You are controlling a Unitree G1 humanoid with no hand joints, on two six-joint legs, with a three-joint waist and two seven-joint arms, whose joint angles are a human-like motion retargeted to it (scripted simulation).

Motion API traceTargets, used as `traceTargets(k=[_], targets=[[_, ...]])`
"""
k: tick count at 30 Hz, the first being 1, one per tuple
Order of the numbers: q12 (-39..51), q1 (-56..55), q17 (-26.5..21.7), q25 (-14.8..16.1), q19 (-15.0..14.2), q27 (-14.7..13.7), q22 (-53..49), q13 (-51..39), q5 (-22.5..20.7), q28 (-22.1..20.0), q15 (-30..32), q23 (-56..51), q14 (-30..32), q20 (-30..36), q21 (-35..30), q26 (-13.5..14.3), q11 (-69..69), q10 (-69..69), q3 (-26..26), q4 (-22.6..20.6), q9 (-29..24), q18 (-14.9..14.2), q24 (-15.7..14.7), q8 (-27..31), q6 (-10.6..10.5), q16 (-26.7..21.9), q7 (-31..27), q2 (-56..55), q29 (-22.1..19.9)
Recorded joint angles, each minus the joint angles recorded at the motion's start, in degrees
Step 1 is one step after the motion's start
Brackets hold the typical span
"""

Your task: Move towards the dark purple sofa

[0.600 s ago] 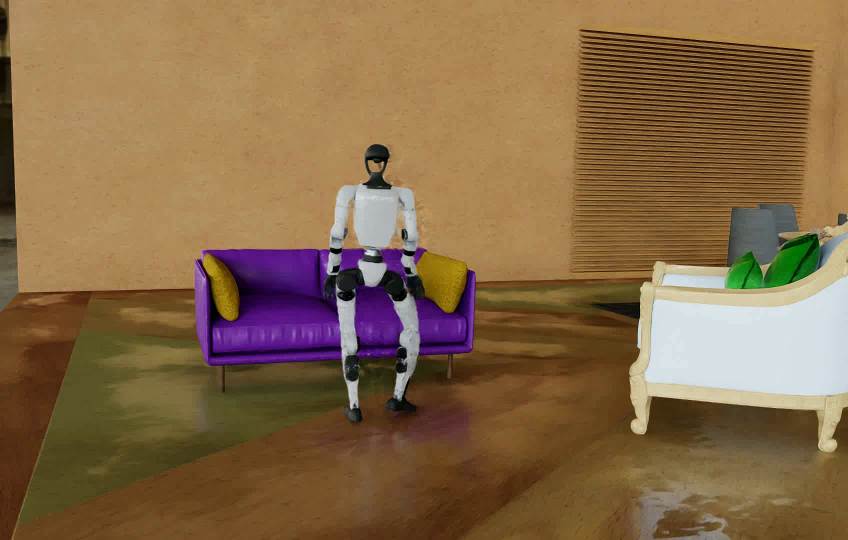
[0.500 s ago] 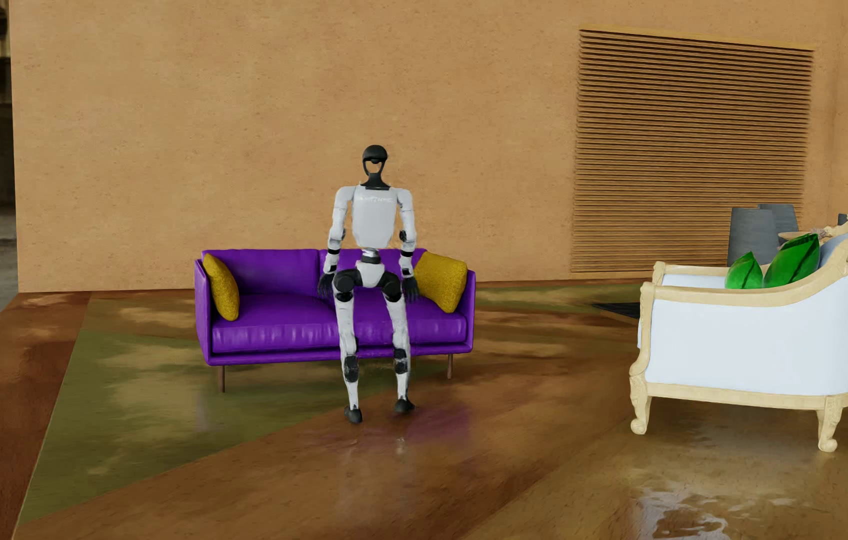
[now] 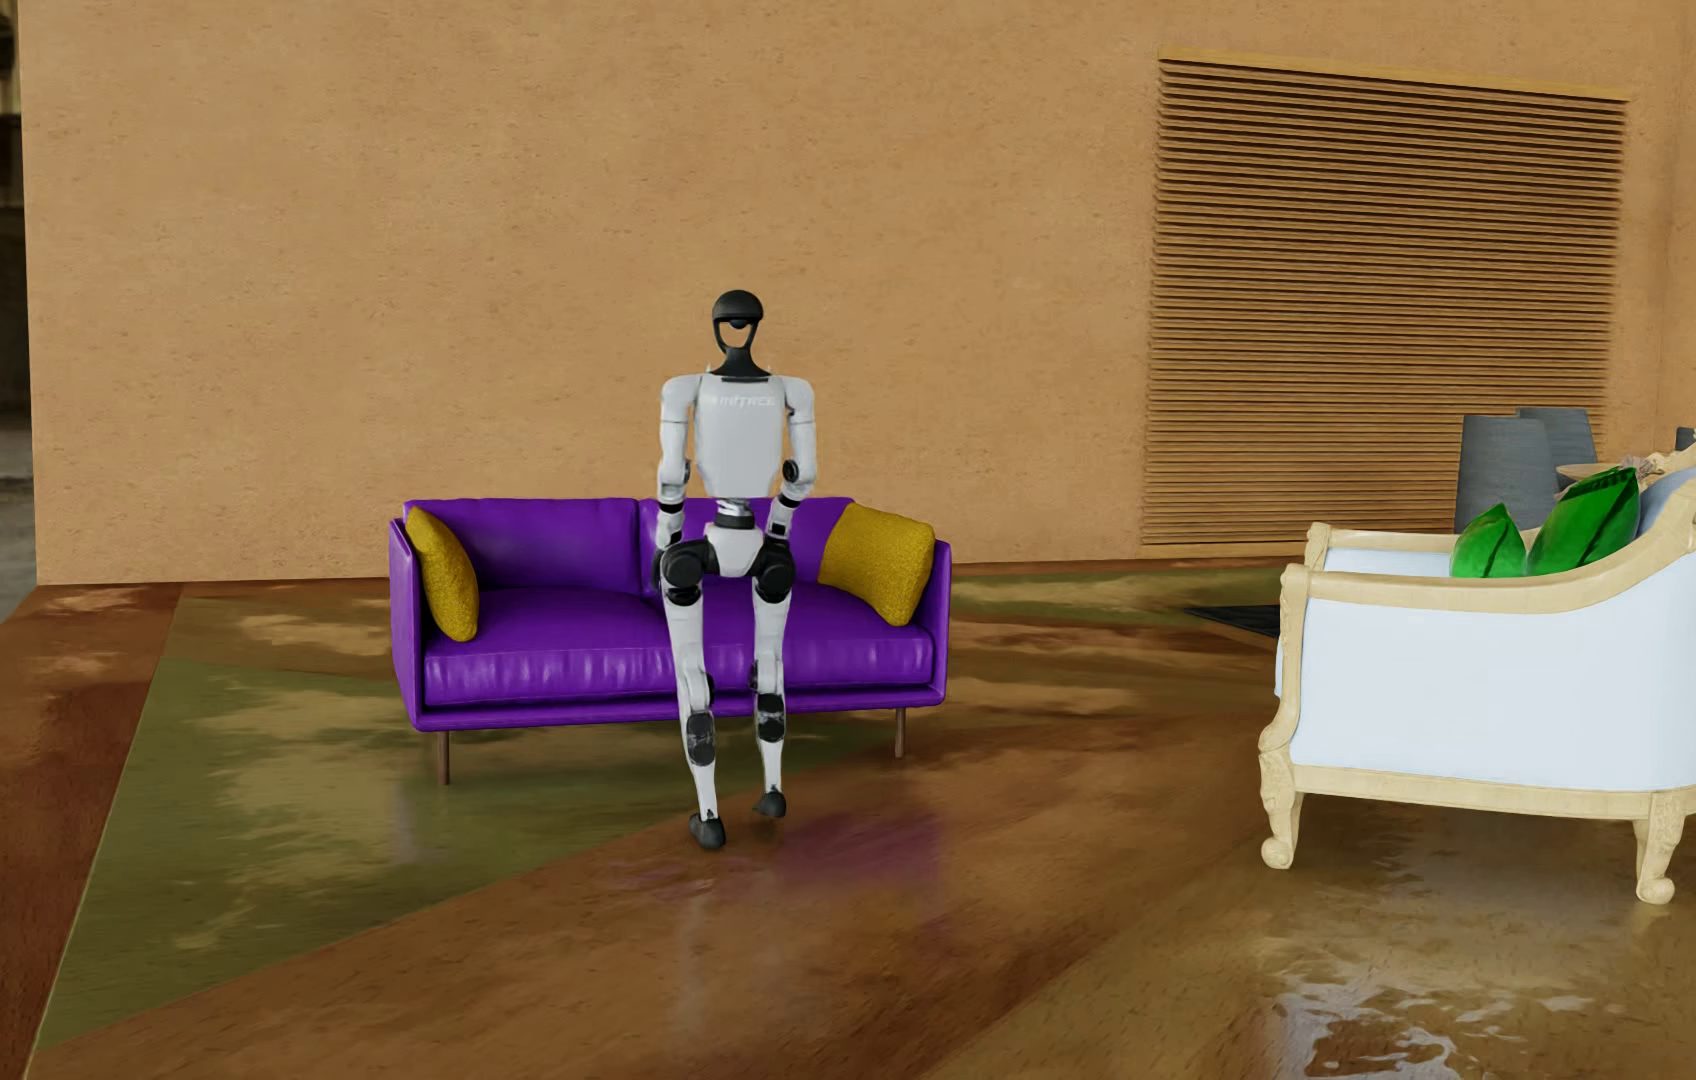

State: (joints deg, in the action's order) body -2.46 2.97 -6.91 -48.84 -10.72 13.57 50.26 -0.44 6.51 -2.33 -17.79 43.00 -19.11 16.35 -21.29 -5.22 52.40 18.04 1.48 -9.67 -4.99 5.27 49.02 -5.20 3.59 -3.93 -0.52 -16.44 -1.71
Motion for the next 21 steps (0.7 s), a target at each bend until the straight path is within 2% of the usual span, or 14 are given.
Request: traceTargets(k=[1, 3, 5, 7, 8, 10, 12, 14, 15, 16, 17, 18, 19, 21], targets=[[-0.8, 0.0, -0.3, 0.1, -0.4, 0.0, 0.6, 0.6, -1.1, -0.5, -1.9, -0.3, -0.1, -0.8, 1.1, -0.6, 0.7, 0.1, -0.1, 0.1, 0.0, -0.1, -0.5, 2.7, 0.1, 0.0, -0.1, -0.4, -0.7], [-1.4, -0.3, -1.2, -0.9, 4.4, 0.6, 2.5, 1.9, -1.5, -0.9, -6.1, 0.0, 0.4, -1.1, 2.5, -1.3, -2.8, -0.5, -0.3, 0.4, 0.2, -0.5, -0.5, 4.2, 0.2, -0.8, -0.9, -0.2, -1.8], [-1.1, -0.5, -1.6, -0.7, 8.8, 1.3, 5.0, 3.2, -2.3, -0.7, -8.8, 2.0, 1.2, 1.1, 4.0, -1.4, -11.2, -1.8, -0.6, 0.7, 0.5, -0.8, 2.1, 5.0, 0.3, -2.8, -2.2, 1.5, -1.2], [-0.9, -0.7, -2.5, -1.4, 7.4, 1.8, 6.4, 3.6, -4.3, 0.3, -4.9, 5.8, 2.0, 2.1, 3.4, -1.5, -19.7, -2.9, -0.8, 0.9, 0.9, -1.2, 3.4, 7.0, 0.1, -4.4, -3.2, 4.0, 0.6], [-0.9, -0.6, -2.8, -2.6, 10.0, 2.1, 6.4, 3.4, -4.7, 0.4, -1.8, 7.9, 2.6, 1.9, 2.2, -1.5, -23.0, -3.9, -0.8, 1.2, 1.1, -1.4, 3.2, 6.4, 0.1, -5.0, -3.6, 5.3, 1.7], [-1.0, -0.3, -2.7, -4.5, 10.9, 2.6, 6.5, 3.5, -5.1, -0.5, 0.7, 10.5, 3.6, 0.8, 0.1, -0.9, -28.2, -5.4, -0.7, 2.1, 1.5, -1.7, 2.3, 4.9, -0.3, -6.4, -4.0, 7.3, 3.8], [-0.7, -0.7, -1.8, -4.1, 10.8, 2.5, 6.6, 4.2, -6.1, -1.4, 2.8, 10.5, 3.8, 0.2, 0.1, -1.4, -32.5, -5.4, -0.7, 3.2, 1.7, -2.1, 2.0, 4.3, -1.0, -6.8, -4.1, 9.1, 4.1], [-0.3, -2.2, -1.1, -3.1, 10.7, 1.4, 5.8, 5.1, -7.2, -2.2, 4.9, 8.7, 3.5, -0.6, 0.4, -0.4, -36.4, -3.4, -0.8, 4.3, 1.8, -2.5, 1.1, 3.7, -1.5, -6.6, -4.3, 10.5, 2.7], [0.1, -3.8, -0.7, -2.6, 10.7, 0.9, 4.9, 5.3, -7.5, -4.4, 5.4, 7.6, 2.9, 0.2, 0.5, 0.4, -37.6, -1.2, -1.0, 4.6, 1.7, -2.7, 2.0, 3.3, -1.8, -6.7, -4.3, 10.7, 2.1], [0.8, -6.2, -0.3, -2.3, 10.6, 0.6, 3.7, 5.3, -7.7, -8.9, 5.3, 6.6, 2.0, 2.2, 0.3, 0.0, -37.9, 2.5, -1.1, 4.8, 1.4, -2.9, 4.9, 2.9, -2.0, -7.0, -4.3, 10.4, 1.6], [1.5, -9.5, 0.0, -2.2, 10.5, 0.4, 2.4, 5.2, -8.0, -13.8, 4.8, 5.5, 1.1, 4.1, -0.1, -2.0, -36.9, 8.0, -1.2, 4.9, 0.9, -3.0, 8.1, 2.3, -2.4, -7.1, -4.2, 9.5, 1.2], [2.1, -13.4, 0.1, -2.1, 10.3, 0.1, 1.6, 5.7, -8.1, -16.7, 4.3, 3.9, 1.5, 4.4, -0.5, -4.4, -35.7, 14.7, -1.4, 5.3, 0.3, -4.5, 8.6, 1.5, -2.8, -5.7, -3.7, 8.6, 0.9], [2.4, -16.8, 0.0, -1.8, 9.9, -0.6, 0.8, 6.0, -8.4, -16.2, 3.7, 2.5, 1.1, 2.7, -0.9, -5.3, -34.6, 20.4, -1.5, 6.3, -0.2, -7.2, 5.8, 0.7, -3.2, -4.0, -2.4, 7.8, 0.6], [2.4, -19.4, -0.5, -0.5, 9.1, -1.5, -1.4, 5.4, -9.0, -10.3, 3.4, 2.3, -3.4, -0.2, -2.0, -4.8, -34.5, 23.2, -1.4, 8.7, -0.8, -5.9, -1.0, -0.1, -4.0, -1.7, 0.3, 8.0, -0.5]])
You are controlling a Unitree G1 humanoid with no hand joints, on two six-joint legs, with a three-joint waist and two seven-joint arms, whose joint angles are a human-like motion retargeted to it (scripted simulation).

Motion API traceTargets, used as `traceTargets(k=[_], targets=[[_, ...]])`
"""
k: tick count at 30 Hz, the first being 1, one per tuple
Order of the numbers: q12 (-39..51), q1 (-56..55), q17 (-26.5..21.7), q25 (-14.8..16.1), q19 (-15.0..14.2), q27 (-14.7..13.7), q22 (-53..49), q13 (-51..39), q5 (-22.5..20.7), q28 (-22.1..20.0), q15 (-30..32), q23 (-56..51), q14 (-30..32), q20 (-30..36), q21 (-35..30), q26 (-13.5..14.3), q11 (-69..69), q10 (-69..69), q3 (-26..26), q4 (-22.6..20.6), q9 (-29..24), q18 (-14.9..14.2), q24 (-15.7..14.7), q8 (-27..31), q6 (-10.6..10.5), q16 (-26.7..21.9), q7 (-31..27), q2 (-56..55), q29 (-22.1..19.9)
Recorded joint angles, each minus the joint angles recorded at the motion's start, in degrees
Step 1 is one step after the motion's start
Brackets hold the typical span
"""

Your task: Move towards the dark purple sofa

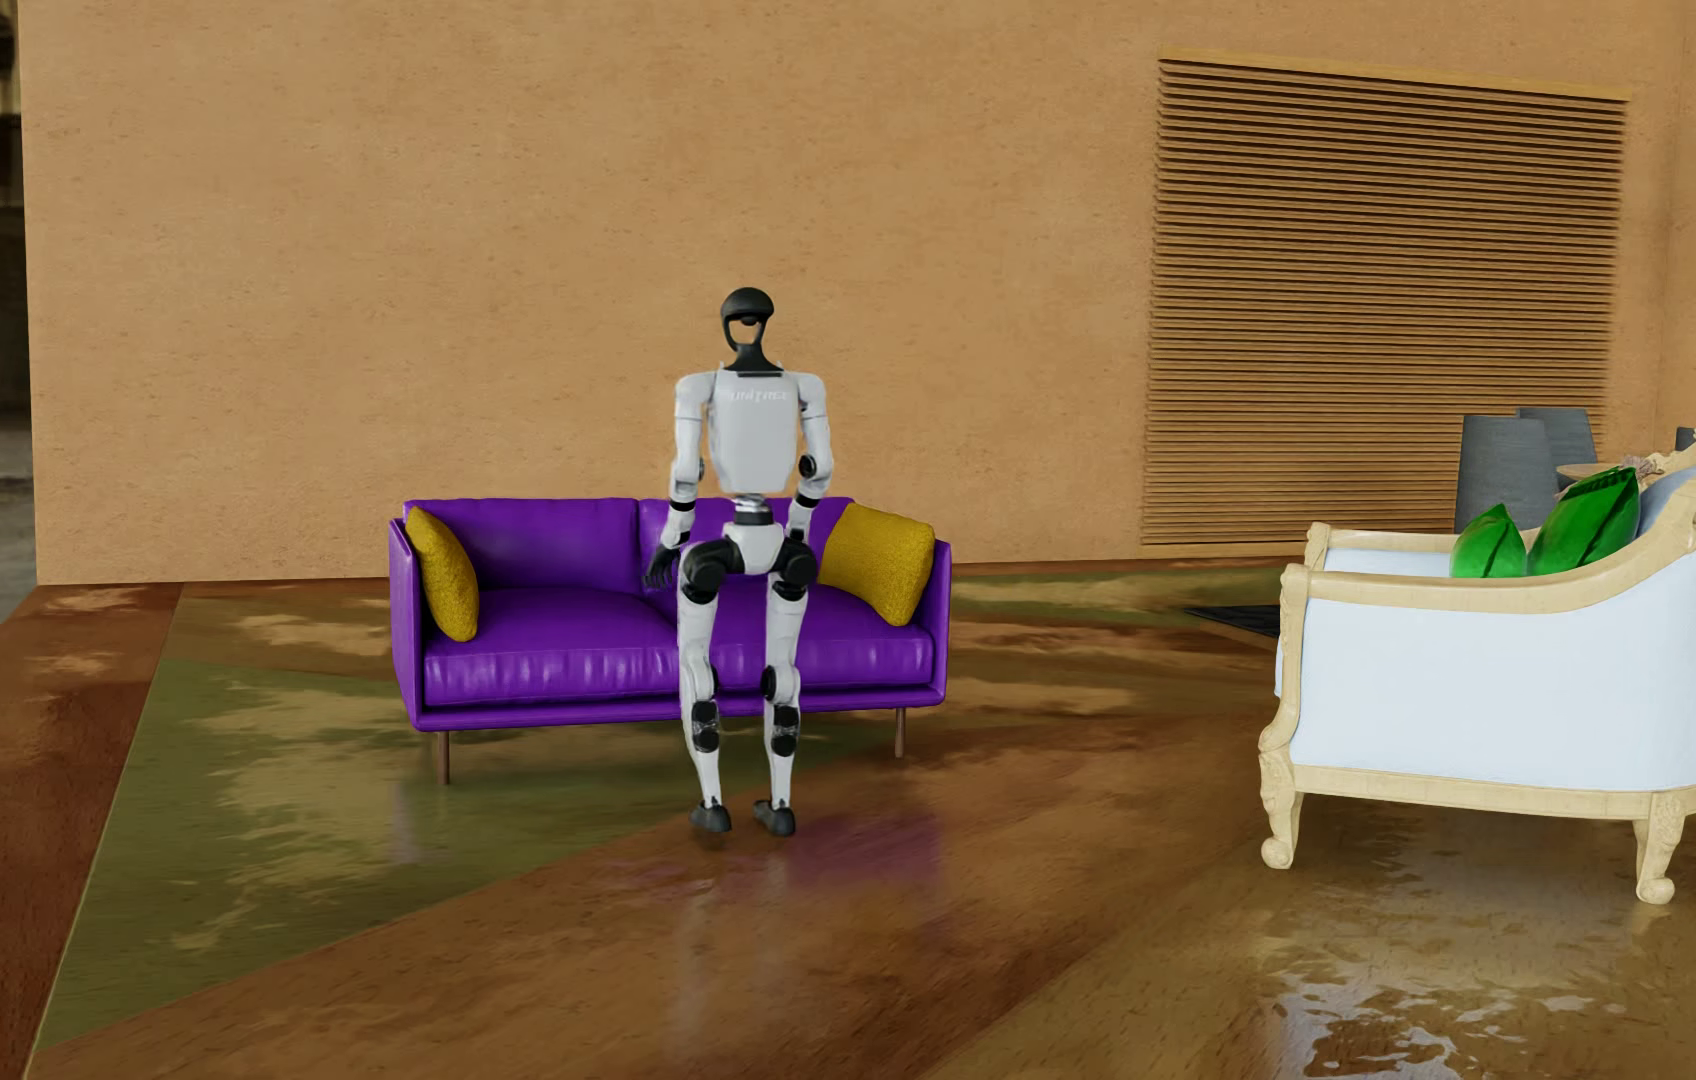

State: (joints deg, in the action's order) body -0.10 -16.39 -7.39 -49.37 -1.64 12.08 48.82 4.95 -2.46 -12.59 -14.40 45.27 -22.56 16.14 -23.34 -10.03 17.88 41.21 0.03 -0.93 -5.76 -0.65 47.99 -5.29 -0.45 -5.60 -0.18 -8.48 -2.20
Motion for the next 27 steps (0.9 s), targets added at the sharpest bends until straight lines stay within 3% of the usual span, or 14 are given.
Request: traceTargets(k=[1, 2, 4, 6, 8, 10, 15, 18, 23, 27], targets=[[-0.1, 1.0, -0.2, 0.2, -0.2, 0.5, -0.5, -0.4, -0.2, 2.0, 0.0, 0.9, -0.6, 0.8, -0.7, 0.8, -0.5, -3.5, 0.2, 0.2, 0.0, 1.8, -0.7, 0.1, -0.3, 0.4, 0.1, 0.6, -0.2], [-0.5, 3.3, -0.2, 0.1, -0.1, 1.5, -0.8, -0.7, -0.5, 3.2, -0.1, 1.9, 1.2, 2.3, -1.5, 2.1, -0.9, -9.5, 0.3, 0.2, 0.2, 1.2, -0.4, 0.5, -0.4, 0.5, -0.2, 1.1, 0.5], [-1.2, 8.3, -0.5, 0.5, 0.4, 2.0, -1.0, -0.9, -0.6, 5.5, 0.1, 2.7, 4.1, 5.3, -2.4, 5.2, -1.9, -18.3, 0.3, -0.4, 0.5, 3.2, -0.2, 1.3, -0.4, 0.3, -0.7, 2.6, 3.8], [-0.6, 12.3, -1.2, 2.5, 1.1, 0.7, 1.2, 0.0, 0.5, 8.6, 0.2, 2.2, 6.9, 9.0, -1.7, 7.0, -2.4, -24.6, 0.1, -1.4, 0.8, 2.4, 0.2, 1.7, 0.2, -0.1, -0.5, 3.9, 6.5], [0.4, 15.3, -2.1, 2.3, 1.0, 0.0, 3.6, 0.8, 1.6, 10.2, 0.0, 1.4, 8.9, 12.9, -2.4, 7.9, -2.6, -29.2, -0.1, -2.4, 1.3, 1.7, 2.0, 1.9, 0.8, -1.3, -0.3, 4.9, 7.0], [0.6, 16.9, -2.9, 1.0, 0.8, -0.3, 4.4, 0.7, 2.2, 10.1, 0.0, 0.6, 9.9, 13.7, -4.3, 8.0, -2.9, -31.3, -0.2, -3.0, 1.7, 1.9, 1.8, 2.0, 1.2, -2.2, -0.2, 5.5, 5.4], [-0.5, 17.7, -0.7, 1.5, 0.9, 3.3, 6.1, -0.9, 2.5, 8.9, -0.1, 5.2, 10.1, 12.4, -5.3, 5.6, -2.8, -31.6, -0.1, -3.4, 2.3, 2.9, 0.2, 2.5, 1.3, -4.2, 0.3, 6.0, 2.0], [-0.5, 17.9, -0.5, 2.0, 0.9, 3.5, 7.4, -0.7, 2.6, 8.8, -0.2, 5.1, 10.4, 12.5, -5.9, 5.3, -2.8, -32.2, 0.0, -3.5, 2.7, 3.3, 0.0, 2.4, 1.2, -5.5, 0.2, 6.0, 0.4], [-0.8, 17.7, -1.8, 2.4, 0.8, 2.6, 7.4, -1.9, 2.6, 8.3, -0.5, 5.9, 10.2, 11.8, -8.2, 5.1, -2.7, -32.0, 0.0, -3.5, 3.0, 3.6, -0.8, 2.2, 1.3, -6.1, -0.1, 5.9, 1.9], [-0.4, 17.6, -1.6, 2.2, 0.7, 3.5, 7.1, -3.8, 2.6, 8.7, -0.7, 6.5, 10.0, 12.3, -7.9, 5.3, -2.3, -31.8, 0.1, -3.5, 3.1, 3.7, -1.0, 2.1, 1.5, -4.9, -0.2, 5.7, 2.2]])
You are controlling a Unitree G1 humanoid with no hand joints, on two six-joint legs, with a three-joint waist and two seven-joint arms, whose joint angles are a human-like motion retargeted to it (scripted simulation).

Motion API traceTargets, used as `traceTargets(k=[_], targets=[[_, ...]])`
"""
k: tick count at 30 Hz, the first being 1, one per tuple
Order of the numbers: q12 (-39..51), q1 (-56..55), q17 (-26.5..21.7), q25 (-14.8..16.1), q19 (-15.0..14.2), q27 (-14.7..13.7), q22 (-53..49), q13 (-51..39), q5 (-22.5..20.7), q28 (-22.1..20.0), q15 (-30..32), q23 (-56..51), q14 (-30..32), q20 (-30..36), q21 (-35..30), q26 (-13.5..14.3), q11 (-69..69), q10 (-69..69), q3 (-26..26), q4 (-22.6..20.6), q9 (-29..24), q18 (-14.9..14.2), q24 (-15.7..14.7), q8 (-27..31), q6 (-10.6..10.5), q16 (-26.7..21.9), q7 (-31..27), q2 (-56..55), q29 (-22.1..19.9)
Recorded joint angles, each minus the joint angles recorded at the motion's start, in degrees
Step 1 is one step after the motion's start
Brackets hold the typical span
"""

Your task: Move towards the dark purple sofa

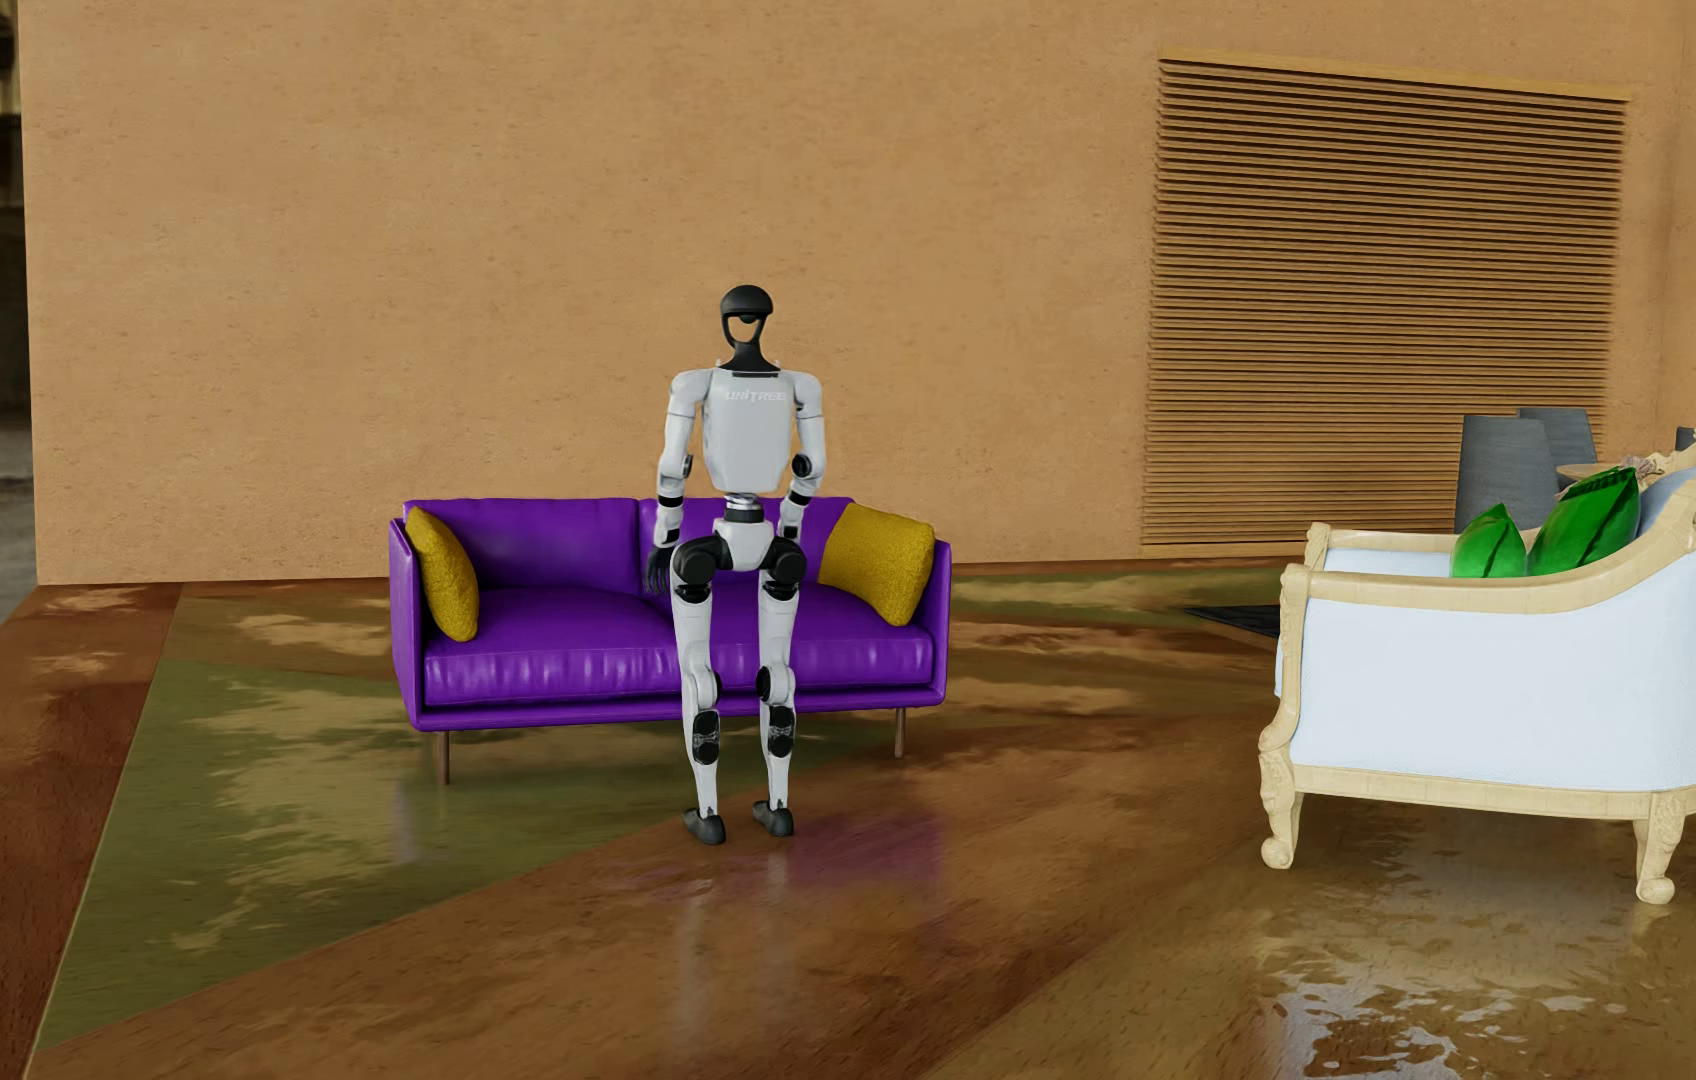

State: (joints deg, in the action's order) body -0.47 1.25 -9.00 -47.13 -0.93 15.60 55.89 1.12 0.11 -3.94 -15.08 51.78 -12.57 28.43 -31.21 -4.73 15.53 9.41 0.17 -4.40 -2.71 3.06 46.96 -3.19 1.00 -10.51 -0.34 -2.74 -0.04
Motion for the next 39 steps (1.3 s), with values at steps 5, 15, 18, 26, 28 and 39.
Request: traceTargets(k=[5, 15, 18, 26, 28, 39], targets=[[0.9, -0.3, 0.1, 0.0, 0.8, -1.7, -1.4, -1.8, -0.3, -0.4, 0.4, -1.2, -0.1, -0.1, 0.8, 0.2, -0.4, 0.1, 0.0, 0.2, 0.4, 0.0, -0.5, -0.2, 0.2, 2.1, -0.3, 0.0, -1.0], [1.6, 0.2, 1.8, -0.3, 1.2, -1.5, -2.2, -1.3, -0.4, -1.1, 0.0, -1.7, -0.7, -1.5, 0.7, 0.0, -0.7, 0.2, 0.1, 0.3, 0.7, -0.3, -0.7, -0.7, 0.3, 3.3, -0.7, 0.7, 0.6], [1.2, 0.5, 1.4, -0.5, 1.4, -0.7, -1.5, -1.0, -0.3, -1.3, -0.3, -1.1, -0.8, -1.9, 0.9, -0.2, -0.7, 0.2, 0.1, 0.3, 0.7, -0.3, -0.5, -0.9, 0.3, 3.3, -0.8, 1.1, 0.2], [-0.5, 0.9, 1.1, -0.2, 1.7, -0.7, -0.6, 0.0, -0.3, -0.9, -0.7, -0.2, -1.6, -2.1, 1.5, -0.3, -0.8, 1.3, 0.1, 0.2, 0.2, -0.3, 0.3, -1.2, 0.3, 2.9, -1.1, 2.1, 0.1], [-0.9, 1.2, 1.1, -0.4, 1.7, -1.1, -0.6, -0.1, -0.3, -0.9, -0.8, -0.1, -1.7, -2.6, 1.7, -0.5, -0.7, 1.3, 0.2, 0.2, 0.1, -0.2, 0.0, -1.2, 0.3, 3.2, -1.0, 2.4, -0.2], [0.4, 1.6, 1.4, -1.0, 1.4, -1.3, -1.1, -0.7, -0.3, -0.8, -0.6, -0.8, -1.6, -1.3, 0.9, 0.5, -0.3, 0.9, 0.2, 0.2, 0.1, 0.0, 0.7, -1.0, 0.6, 2.8, -0.7, 2.3, -0.1]])
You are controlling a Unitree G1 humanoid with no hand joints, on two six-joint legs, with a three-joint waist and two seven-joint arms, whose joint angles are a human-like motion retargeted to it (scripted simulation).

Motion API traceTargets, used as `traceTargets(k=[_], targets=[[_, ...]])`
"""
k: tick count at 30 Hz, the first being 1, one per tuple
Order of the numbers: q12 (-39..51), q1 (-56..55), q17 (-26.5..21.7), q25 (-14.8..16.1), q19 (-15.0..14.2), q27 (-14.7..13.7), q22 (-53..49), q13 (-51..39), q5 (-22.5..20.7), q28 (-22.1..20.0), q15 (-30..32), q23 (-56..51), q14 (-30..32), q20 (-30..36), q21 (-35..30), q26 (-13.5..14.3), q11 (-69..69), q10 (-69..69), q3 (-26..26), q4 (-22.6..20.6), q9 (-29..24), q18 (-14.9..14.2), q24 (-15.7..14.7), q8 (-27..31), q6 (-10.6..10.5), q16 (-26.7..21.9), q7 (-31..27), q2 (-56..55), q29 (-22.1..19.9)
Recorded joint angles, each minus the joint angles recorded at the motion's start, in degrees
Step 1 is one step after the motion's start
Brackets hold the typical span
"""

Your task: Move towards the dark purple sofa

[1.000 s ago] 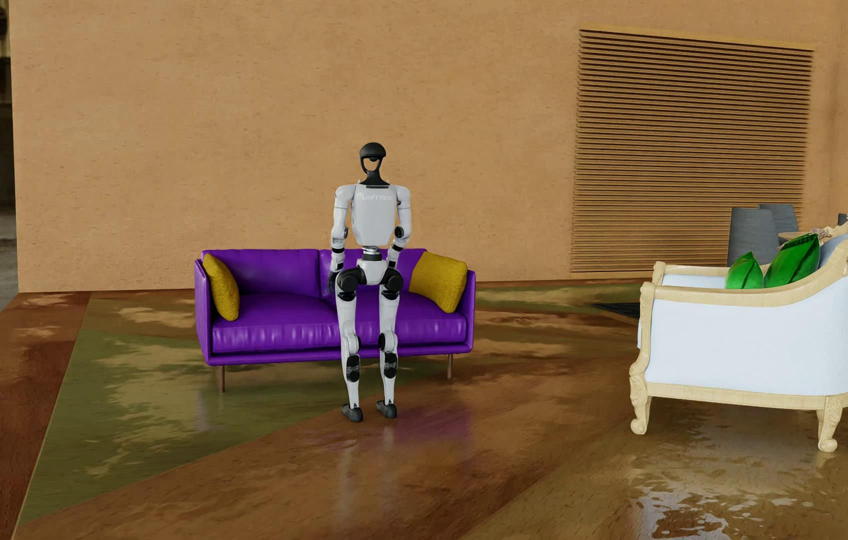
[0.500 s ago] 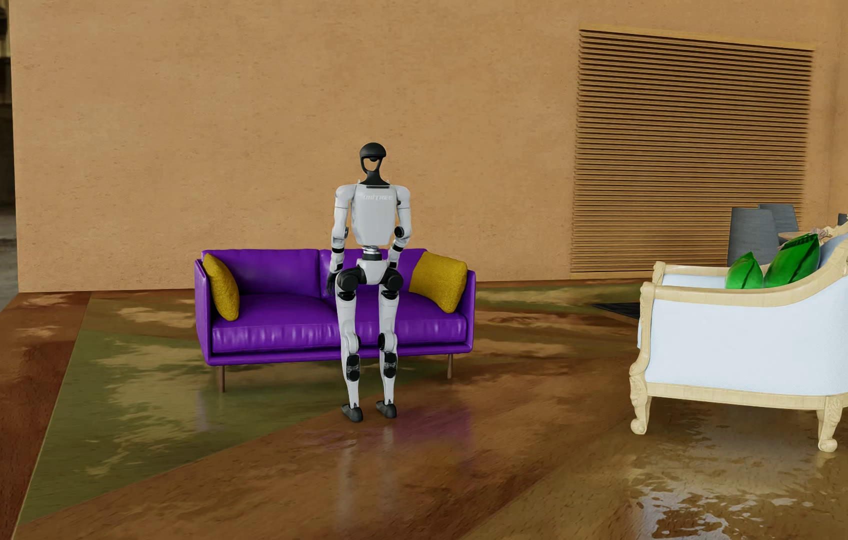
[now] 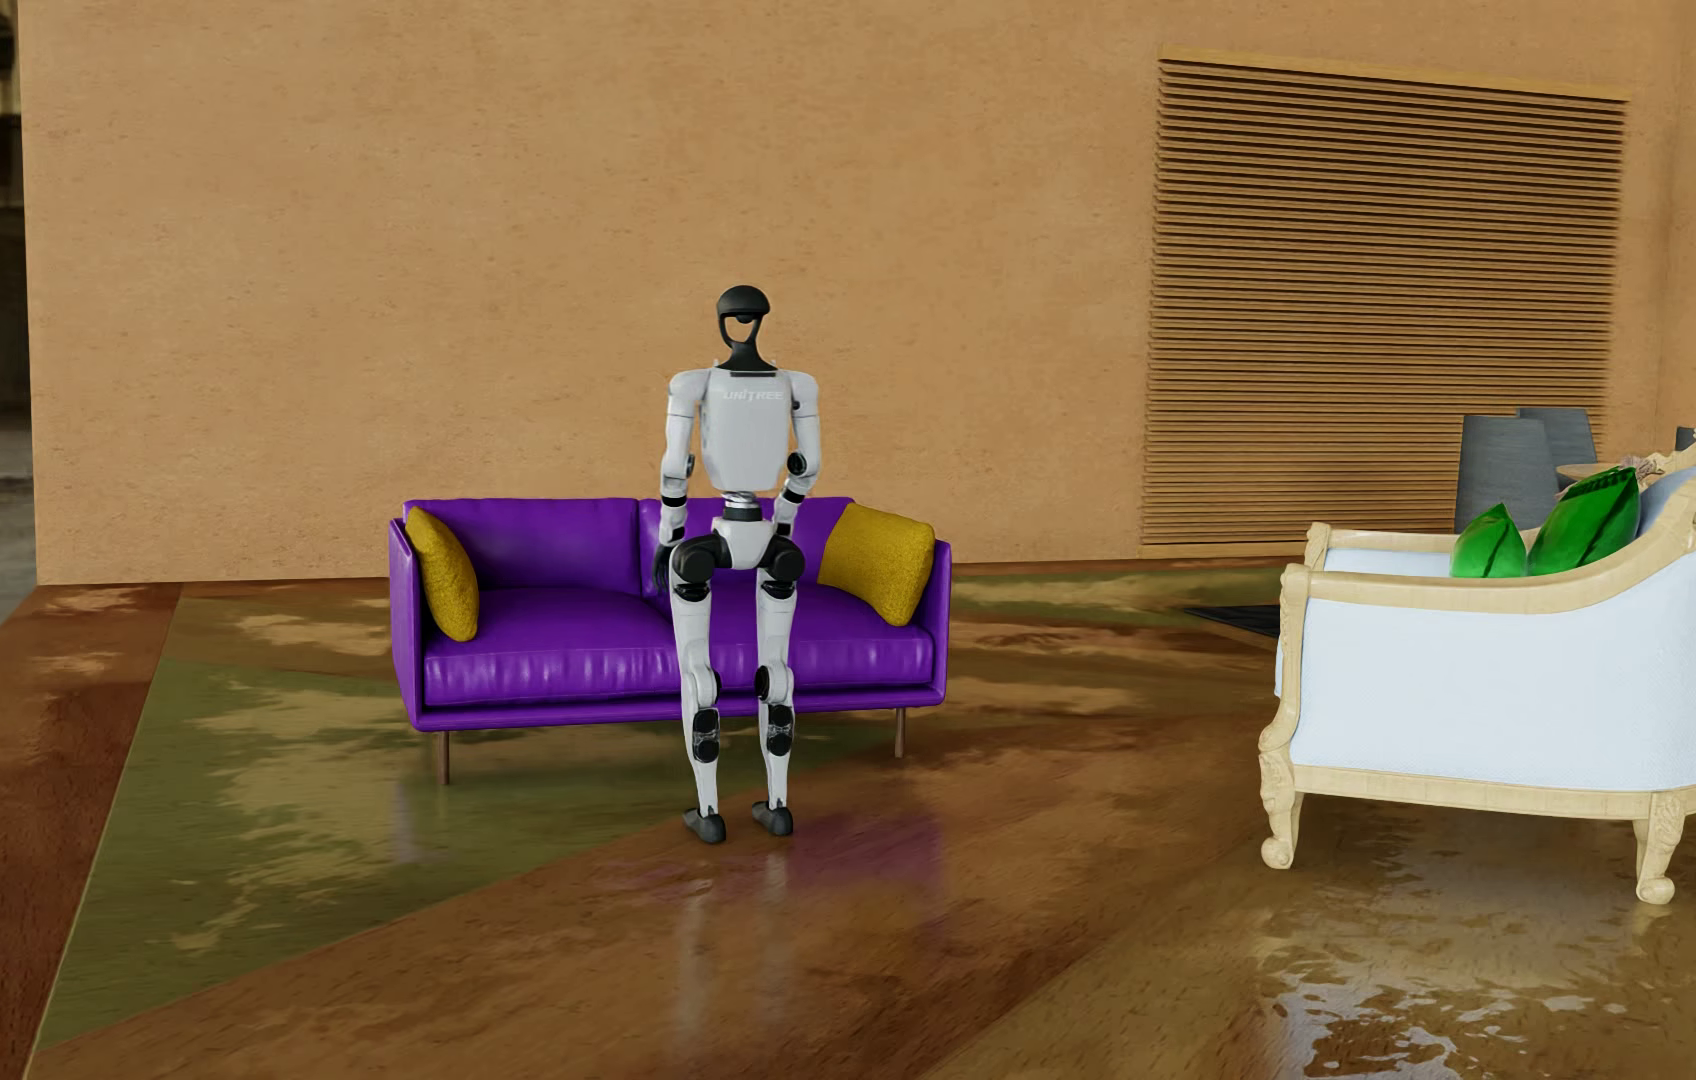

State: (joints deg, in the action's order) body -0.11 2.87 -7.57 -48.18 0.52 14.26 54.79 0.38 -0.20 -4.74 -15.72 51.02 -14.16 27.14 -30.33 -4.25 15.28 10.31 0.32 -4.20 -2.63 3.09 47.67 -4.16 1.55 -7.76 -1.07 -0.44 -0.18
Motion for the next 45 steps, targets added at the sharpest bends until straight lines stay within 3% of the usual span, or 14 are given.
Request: traceTargets(k=[10, 29, 45], targets=[[-0.4, -0.1, -0.7, 0.4, -0.2, -0.7, 0.1, 0.1, 0.1, 0.8, -0.3, 0.4, -0.3, 2.7, -1.0, 0.1, 0.4, 0.4, -0.1, -0.1, -0.1, 0.1, -0.4, 0.4, 0.0, -0.6, 0.4, -0.1, -0.2], [0.0, -0.2, -0.6, 1.6, -0.6, 0.7, 0.1, 1.7, 0.4, 0.2, -0.4, -0.7, -0.3, 4.0, -0.8, 0.0, 1.6, 0.5, -0.2, -0.4, -1.1, 0.4, -2.2, 0.5, -0.2, -1.8, 0.5, -0.8, -1.3], [0.4, -0.1, -0.9, 1.6, -0.6, 0.7, 0.5, 0.5, 0.2, 0.2, -0.4, -0.3, -0.5, 5.6, -2.8, 0.1, 2.1, 0.5, -0.1, -0.1, -0.9, 0.3, -2.1, 0.6, 0.0, -2.4, 0.8, -1.0, -0.9]])
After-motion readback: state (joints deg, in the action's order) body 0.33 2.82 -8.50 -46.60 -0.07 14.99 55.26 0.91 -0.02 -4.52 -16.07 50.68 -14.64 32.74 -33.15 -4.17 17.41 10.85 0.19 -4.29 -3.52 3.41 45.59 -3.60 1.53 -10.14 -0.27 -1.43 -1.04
